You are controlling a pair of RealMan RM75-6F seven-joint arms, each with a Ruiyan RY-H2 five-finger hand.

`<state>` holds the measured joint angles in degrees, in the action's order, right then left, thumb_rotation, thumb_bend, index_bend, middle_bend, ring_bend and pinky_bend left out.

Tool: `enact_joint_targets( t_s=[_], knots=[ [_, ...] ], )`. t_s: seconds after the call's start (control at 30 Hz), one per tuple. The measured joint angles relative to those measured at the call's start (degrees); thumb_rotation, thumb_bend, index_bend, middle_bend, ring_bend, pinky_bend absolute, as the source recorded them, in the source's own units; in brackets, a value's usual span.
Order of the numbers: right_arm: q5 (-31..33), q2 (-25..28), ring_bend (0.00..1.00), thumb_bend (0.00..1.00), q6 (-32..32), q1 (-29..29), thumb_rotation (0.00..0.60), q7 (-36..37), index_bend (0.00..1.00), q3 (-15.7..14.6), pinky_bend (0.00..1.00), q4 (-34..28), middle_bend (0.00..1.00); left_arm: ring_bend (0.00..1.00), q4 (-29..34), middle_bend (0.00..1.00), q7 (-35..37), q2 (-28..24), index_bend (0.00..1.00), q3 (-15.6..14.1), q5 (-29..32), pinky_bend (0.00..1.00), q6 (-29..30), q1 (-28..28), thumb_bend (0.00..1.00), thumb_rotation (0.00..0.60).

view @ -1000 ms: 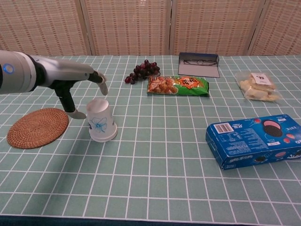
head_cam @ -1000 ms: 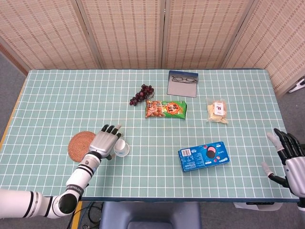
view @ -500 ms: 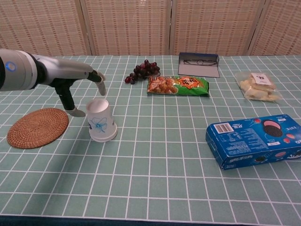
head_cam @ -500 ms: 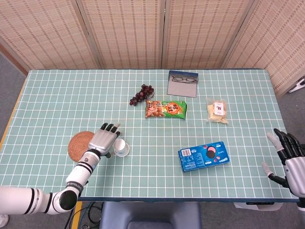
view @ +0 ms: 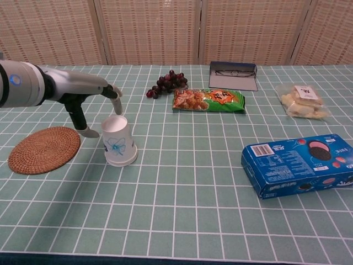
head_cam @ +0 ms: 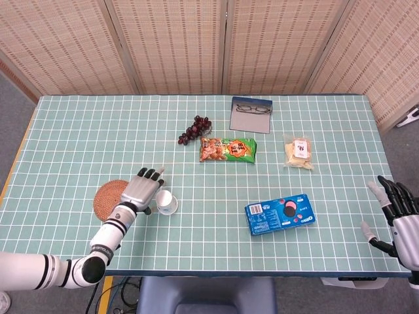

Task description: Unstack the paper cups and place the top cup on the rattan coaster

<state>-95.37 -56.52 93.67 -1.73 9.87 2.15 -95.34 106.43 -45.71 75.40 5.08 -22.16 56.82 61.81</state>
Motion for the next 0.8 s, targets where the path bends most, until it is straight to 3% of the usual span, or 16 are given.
enact_joint_targets(
  t_s=[0.8],
  knots=[
    [-0.7, 0.2, 0.0, 0.33, 0.7, 0.3, 0.6, 0.4, 0.06, -0.2, 0.0, 0.0, 0.0, 0.0, 0.9, 0.0, 0.5, 1.2, 0.32, -1.4, 0.0, 0.0, 2.1, 1.9, 0.3, 0.6]
  ],
)
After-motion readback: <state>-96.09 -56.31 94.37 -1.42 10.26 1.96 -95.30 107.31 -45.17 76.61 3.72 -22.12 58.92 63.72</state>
